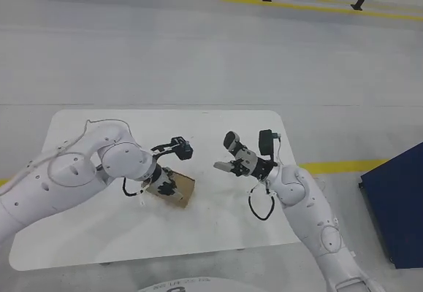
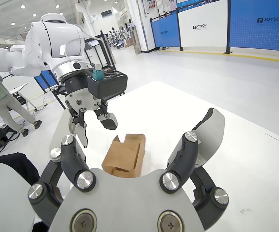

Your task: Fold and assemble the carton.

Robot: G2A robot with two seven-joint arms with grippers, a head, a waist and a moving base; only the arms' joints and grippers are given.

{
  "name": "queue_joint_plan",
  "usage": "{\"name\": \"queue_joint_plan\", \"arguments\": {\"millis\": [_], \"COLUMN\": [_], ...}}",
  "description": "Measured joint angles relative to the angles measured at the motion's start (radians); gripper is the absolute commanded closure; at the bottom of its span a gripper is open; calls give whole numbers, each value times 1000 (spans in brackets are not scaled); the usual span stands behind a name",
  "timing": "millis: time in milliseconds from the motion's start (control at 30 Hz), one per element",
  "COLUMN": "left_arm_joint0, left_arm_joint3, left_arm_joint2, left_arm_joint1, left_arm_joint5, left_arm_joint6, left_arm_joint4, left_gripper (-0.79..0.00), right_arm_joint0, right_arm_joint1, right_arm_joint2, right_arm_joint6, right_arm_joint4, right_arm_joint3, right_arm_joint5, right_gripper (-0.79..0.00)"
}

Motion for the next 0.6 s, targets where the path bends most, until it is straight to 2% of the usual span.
{"name": "queue_joint_plan", "arguments": {"millis": [100,167,300,400,533,600], "left_arm_joint0": [-1,14,92,211,436,532], "left_arm_joint3": [6,4,-1,-10,-22,-27], "left_arm_joint2": [-29,-72,-207,-356,-597,-688], "left_arm_joint1": [-1,14,79,153,250,281], "left_arm_joint5": [-11,-28,-68,-132,-281,-347], "left_arm_joint6": [41,78,145,193,268,292], "left_arm_joint4": [-1,-17,-38,-56,-103,-124], "left_gripper": [-785,-785,-785,-785,-785,-785], "right_arm_joint0": [-2,-5,8,47,105,128], "right_arm_joint1": [-1,-3,-7,-14,-26,-32], "right_arm_joint2": [-6,-13,-53,-112,-191,-219], "right_arm_joint6": [-2,-4,37,126,240,287], "right_arm_joint4": [-14,-29,-72,-91,-83,-77], "right_arm_joint3": [-12,-24,-48,-55,-63,-70], "right_arm_joint5": [14,20,61,160,287,353], "right_gripper": [-785,-785,-785,-785,-785,-785]}}
